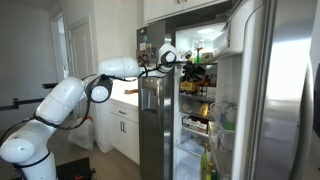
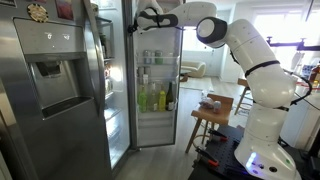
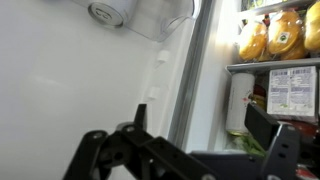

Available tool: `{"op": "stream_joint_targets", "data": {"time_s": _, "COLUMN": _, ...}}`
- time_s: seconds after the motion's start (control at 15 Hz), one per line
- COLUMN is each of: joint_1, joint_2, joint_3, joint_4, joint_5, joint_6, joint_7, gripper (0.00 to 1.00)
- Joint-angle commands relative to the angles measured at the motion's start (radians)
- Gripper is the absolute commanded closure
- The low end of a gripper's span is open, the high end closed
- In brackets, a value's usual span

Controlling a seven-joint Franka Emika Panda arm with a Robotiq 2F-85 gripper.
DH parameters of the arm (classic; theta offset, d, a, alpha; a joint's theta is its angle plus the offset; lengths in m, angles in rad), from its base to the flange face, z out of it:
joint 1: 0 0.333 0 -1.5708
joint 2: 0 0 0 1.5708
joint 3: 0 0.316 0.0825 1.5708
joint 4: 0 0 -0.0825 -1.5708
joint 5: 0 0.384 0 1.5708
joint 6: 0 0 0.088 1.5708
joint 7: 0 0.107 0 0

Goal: Pick the can on the right and move it to the left on the fridge door

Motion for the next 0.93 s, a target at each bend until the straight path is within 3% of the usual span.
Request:
{"op": "stream_joint_targets", "data": {"time_s": 0.0, "joint_1": -0.048, "joint_2": -0.152, "joint_3": 0.063, "joint_4": -0.192, "joint_5": 0.069, "joint_6": -0.075, "joint_7": -0.083, "gripper": 0.00}}
{"op": "stream_joint_targets", "data": {"time_s": 0.53, "joint_1": -0.127, "joint_2": -0.308, "joint_3": 0.136, "joint_4": -0.380, "joint_5": 0.216, "joint_6": -0.196, "joint_7": -0.206, "gripper": 0.00}}
{"op": "stream_joint_targets", "data": {"time_s": 0.6, "joint_1": -0.094, "joint_2": -0.231, "joint_3": 0.115, "joint_4": -0.280, "joint_5": 0.177, "joint_6": -0.169, "joint_7": -0.162, "gripper": 0.00}}
{"op": "stream_joint_targets", "data": {"time_s": 0.87, "joint_1": -0.107, "joint_2": -0.268, "joint_3": 0.120, "joint_4": -0.332, "joint_5": 0.194, "joint_6": -0.182, "joint_7": -0.178, "gripper": 0.00}}
